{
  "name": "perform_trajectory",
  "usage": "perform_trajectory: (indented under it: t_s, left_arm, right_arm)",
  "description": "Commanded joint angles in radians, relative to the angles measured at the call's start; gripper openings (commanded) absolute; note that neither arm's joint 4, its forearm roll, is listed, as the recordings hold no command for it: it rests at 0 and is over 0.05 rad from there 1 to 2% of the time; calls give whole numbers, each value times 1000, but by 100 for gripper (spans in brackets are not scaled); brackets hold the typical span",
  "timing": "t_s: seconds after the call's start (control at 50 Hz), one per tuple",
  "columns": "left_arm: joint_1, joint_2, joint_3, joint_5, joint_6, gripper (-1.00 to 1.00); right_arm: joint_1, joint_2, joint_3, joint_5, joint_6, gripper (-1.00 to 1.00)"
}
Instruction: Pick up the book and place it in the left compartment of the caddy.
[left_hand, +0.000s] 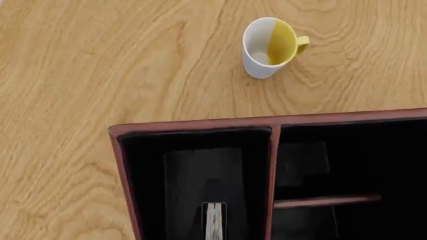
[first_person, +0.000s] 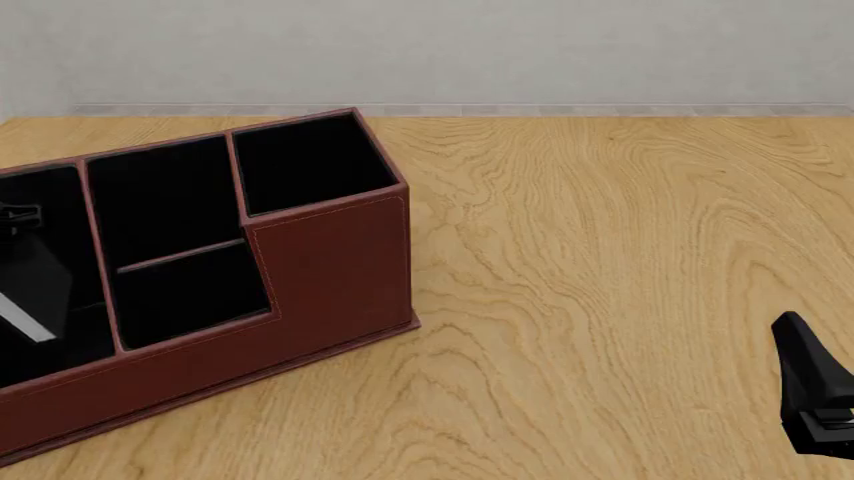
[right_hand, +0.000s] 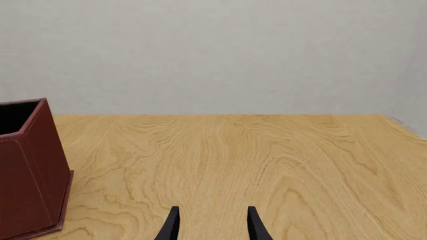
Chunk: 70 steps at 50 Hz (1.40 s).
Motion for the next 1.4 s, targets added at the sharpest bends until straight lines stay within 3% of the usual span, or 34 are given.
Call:
perform_trajectory:
  t_s: [0.02, 1.4]
  left_arm:
    - [0, 31, 3, -38, 12, -100]
    - [17, 163, 60, -186, 22, -100]
  right_arm:
    - [0, 0, 2, -2, 0, 100]
    - [0, 0, 2, -2, 0, 100]
